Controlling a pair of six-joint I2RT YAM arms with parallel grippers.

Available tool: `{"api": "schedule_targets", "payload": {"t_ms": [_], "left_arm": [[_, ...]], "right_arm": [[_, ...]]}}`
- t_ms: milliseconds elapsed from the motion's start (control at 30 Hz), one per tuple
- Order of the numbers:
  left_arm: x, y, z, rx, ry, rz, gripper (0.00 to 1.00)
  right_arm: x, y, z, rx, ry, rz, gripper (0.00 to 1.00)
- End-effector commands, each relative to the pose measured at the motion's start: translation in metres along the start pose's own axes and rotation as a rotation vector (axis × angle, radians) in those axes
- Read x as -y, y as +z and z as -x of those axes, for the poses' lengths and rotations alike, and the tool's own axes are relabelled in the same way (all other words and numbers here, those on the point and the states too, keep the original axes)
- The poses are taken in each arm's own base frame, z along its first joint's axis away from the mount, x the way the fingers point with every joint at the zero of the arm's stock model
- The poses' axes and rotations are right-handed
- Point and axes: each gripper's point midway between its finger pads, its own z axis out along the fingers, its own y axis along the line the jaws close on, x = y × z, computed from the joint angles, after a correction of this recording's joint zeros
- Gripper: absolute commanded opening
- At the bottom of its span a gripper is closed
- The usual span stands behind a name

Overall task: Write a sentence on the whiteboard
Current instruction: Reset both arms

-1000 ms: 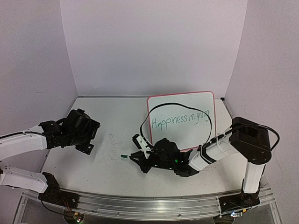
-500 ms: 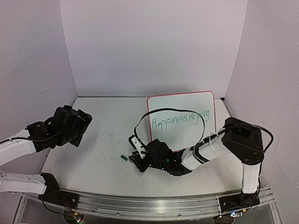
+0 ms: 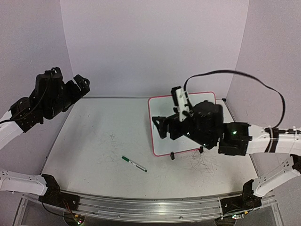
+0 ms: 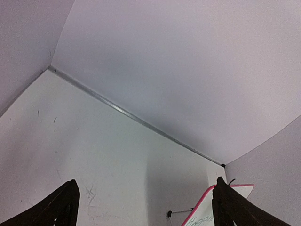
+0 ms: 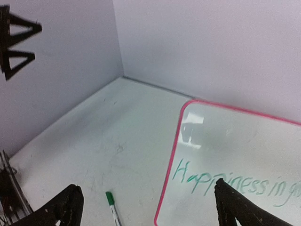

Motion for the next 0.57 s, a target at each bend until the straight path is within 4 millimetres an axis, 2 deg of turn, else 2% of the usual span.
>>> {"api": "schedule_targets", "payload": {"t_ms": [0, 100, 233, 433, 533], "left_arm": [[0.038, -0.014, 0.051, 0.112, 0.164, -0.075, 0.99], [0.059, -0.024, 0.072, 0.147, 0.200, -0.133, 0.99], [0.080, -0.040, 0.097, 0.188, 0.221, -0.196, 0.99], [0.095, -0.061, 0.124, 0.241, 0.219, -0.257, 0.99], [0.096, -0.065, 0.130, 0.260, 0.215, -0.257, 1.00]], "right_arm": [[0.048, -0.043, 0.063, 0.058, -0.059, -0.223, 0.98], [0.065, -0.072, 0.116, 0.154, -0.039, -0.293, 0.98], [0.085, -0.109, 0.168, 0.262, -0.027, -0.359, 0.98], [0.102, -0.157, 0.226, 0.413, 0.034, -0.376, 0.98], [0.104, -0.174, 0.240, 0.480, 0.051, -0.333, 0.98]]}}
